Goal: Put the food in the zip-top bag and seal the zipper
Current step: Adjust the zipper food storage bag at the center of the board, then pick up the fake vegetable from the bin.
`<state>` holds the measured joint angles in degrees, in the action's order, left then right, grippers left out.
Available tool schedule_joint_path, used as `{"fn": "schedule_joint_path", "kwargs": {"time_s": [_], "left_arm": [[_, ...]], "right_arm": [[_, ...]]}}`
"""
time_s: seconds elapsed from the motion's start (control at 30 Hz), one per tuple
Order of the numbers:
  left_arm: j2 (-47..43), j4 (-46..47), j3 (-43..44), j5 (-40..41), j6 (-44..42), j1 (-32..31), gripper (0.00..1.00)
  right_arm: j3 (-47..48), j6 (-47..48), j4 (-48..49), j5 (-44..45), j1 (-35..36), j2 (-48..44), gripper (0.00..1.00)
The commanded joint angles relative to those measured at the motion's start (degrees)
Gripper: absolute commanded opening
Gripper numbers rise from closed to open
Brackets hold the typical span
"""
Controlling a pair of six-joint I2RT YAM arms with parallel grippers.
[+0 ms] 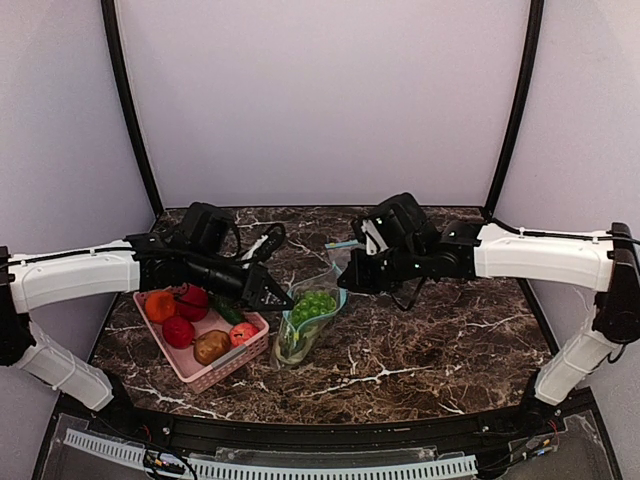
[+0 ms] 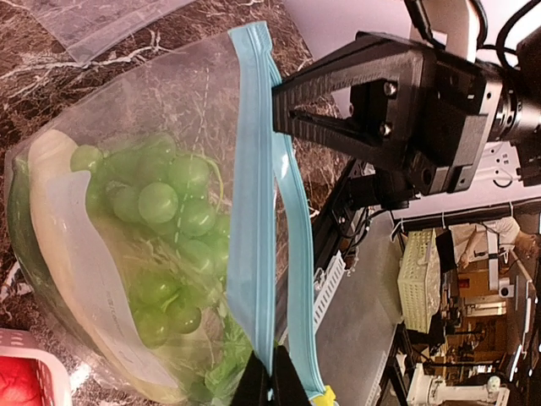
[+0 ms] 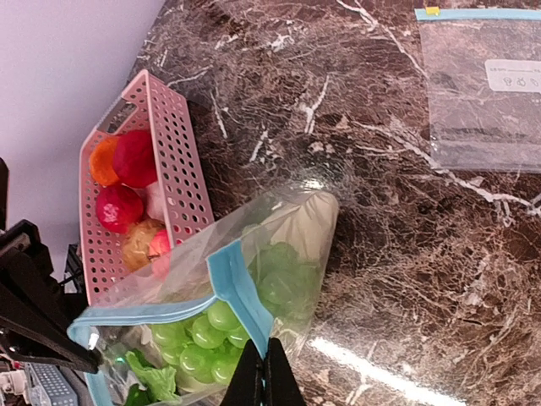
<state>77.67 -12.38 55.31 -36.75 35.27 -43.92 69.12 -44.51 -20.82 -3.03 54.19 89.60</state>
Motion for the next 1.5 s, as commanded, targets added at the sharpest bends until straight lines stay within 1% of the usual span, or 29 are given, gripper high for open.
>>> {"fn": "schedule_joint_path", "kwargs": {"time_s": [0.0,0.1,0.37,0.53,0.63,0.7,0.73,0.77,0.8,0.83,0.87,0.9,1.07,1.17,1.27,1.33,1.47], "left_arm": [[-0.1,-9.3,1.2,-3.7,-7.4,0.2,0.01],[0.4,-8.1,-0.2,-4.7,-6.9,0.2,0.01],[1.6,-4.9,-2.8,-3.4,-4.8,0.2,0.01],[1.2,-5.2,-2.8,-1.8,-4.6,0.2,0.07],[0.4,-6.6,-2.5,0.2,-4.9,0.2,0.15],[-1.1,-9.0,-1.8,4.0,-5.5,0.3,0.20],[-2.8,-9.9,-1.3,8.3,-5.6,0.3,0.24],[-3.9,-10.9,-1.2,10.3,-5.9,0.5,0.34],[-6.2,-11.3,-1.1,13.6,-5.9,0.6,0.39],[-7.3,-11.8,-1.0,14.9,-6.0,0.8,0.50],[-9.4,-12.1,-1.0,17.0,-6.0,1.0,0.55],[-10.3,-12.7,-0.9,18.3,-6.1,1.4,0.62],[-12.6,-18.8,0.5,21.9,-6.6,3.3,0.69],[-13.8,-21.4,-2.0,22.9,-6.2,5.7,0.72],[-14.8,-20.9,-5.0,22.8,-5.7,7.2,0.76],[-15.0,-20.3,-7.3,23.0,-5.2,7.7,0.76],[-15.2,-16.0,-12.4,19.1,-2.9,10.6,0.72]], "right_arm": [[2.9,-2.3,0.9,-0.5,0.9,-0.8,0.00],[3.5,-3.3,1.2,0.0,1.7,0.8,0.00],[5.6,-3.9,2.4,0.2,2.4,4.0,0.00],[6.4,-3.9,2.6,0.8,2.4,4.8,0.00],[6.4,-3.9,2.7,0.9,2.4,4.9,0.00],[6.4,-3.9,2.7,0.8,2.4,4.9,0.00],[6.5,-3.8,2.7,0.8,2.4,4.9,0.00],[6.5,-3.8,2.7,0.8,2.4,4.9,0.00],[6.5,-3.8,2.7,0.7,2.4,4.8,0.00],[6.5,-3.8,2.7,0.7,2.4,4.9,0.00],[6.5,-3.7,2.8,0.8,2.4,4.8,0.00],[6.6,-3.7,2.8,0.8,2.4,4.9,0.00],[7.0,-3.5,3.0,0.5,2.4,5.3,0.00],[7.2,-3.4,3.1,0.3,2.4,5.5,0.00],[7.3,-3.3,3.1,0.3,2.4,5.6,0.00],[7.3,-3.3,3.1,0.2,2.4,5.6,0.00],[7.3,-3.3,3.2,0.0,2.4,5.5,0.00]]}}
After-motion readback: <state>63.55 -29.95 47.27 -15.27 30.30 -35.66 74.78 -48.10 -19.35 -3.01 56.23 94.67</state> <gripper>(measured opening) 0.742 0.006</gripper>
